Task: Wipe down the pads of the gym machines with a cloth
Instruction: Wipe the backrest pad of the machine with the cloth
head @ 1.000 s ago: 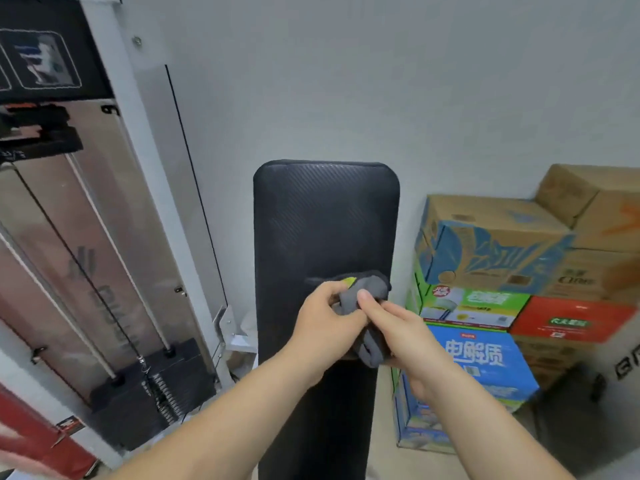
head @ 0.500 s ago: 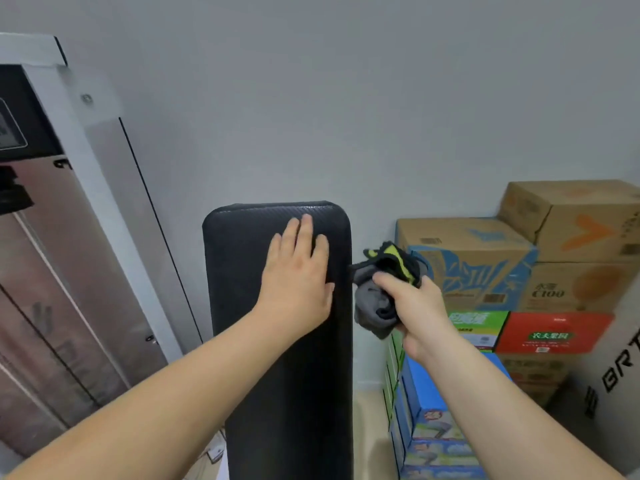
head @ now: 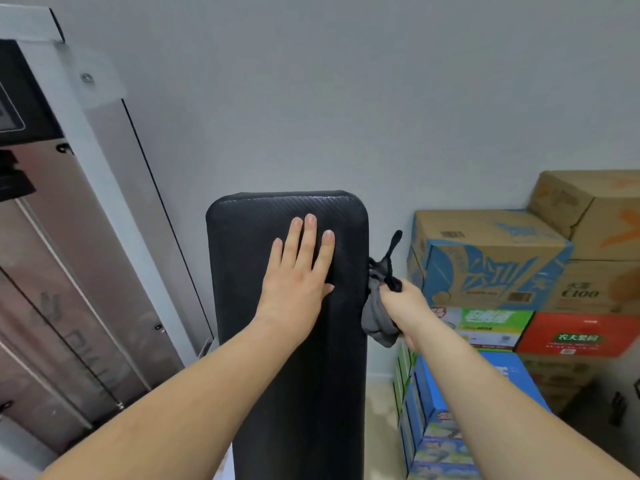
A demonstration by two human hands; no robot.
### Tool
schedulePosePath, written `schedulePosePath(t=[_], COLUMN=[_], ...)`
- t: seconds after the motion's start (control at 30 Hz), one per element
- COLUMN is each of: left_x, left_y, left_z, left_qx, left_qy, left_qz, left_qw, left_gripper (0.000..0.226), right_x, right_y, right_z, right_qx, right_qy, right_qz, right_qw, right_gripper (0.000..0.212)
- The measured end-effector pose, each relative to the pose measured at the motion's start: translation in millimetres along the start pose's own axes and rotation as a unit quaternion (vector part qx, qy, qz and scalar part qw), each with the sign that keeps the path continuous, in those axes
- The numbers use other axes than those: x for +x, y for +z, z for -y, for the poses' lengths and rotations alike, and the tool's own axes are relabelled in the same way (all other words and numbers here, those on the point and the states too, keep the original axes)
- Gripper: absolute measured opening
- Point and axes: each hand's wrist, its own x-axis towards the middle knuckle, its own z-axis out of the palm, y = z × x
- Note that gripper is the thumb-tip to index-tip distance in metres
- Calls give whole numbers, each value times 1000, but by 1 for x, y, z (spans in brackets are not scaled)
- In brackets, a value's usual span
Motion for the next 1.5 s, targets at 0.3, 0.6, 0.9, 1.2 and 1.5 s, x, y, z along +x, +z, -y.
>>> schedulePosePath(t=[0.3,0.6,0.9,1.2,1.5], left_x=[-2,1,-2,-14,-94], left_y=[5,11,13,-8,60], left_z=[-5,-2,1,-7,-20], left_qx=[6,2,11,-9,-8], left_qy=[4,2,10,-12,-71], left_qz=[6,-17,-28,-22,62], left_qw=[1000,1000,999,1000,995], left_gripper=[89,89,85,89,101], right_x=[-17,-6,-24,-25,-7], right_y=[-10,20,36,13,35], right_z=[14,3,-136,-7,-165], right_qx=[90,70,-8,46,60], right_qy=[35,-69,151,-125,83], right_qz=[-31,-101,-38,-119,-48], right_qw=[995,990,988,984,994], right_gripper=[44,37,54,45,45])
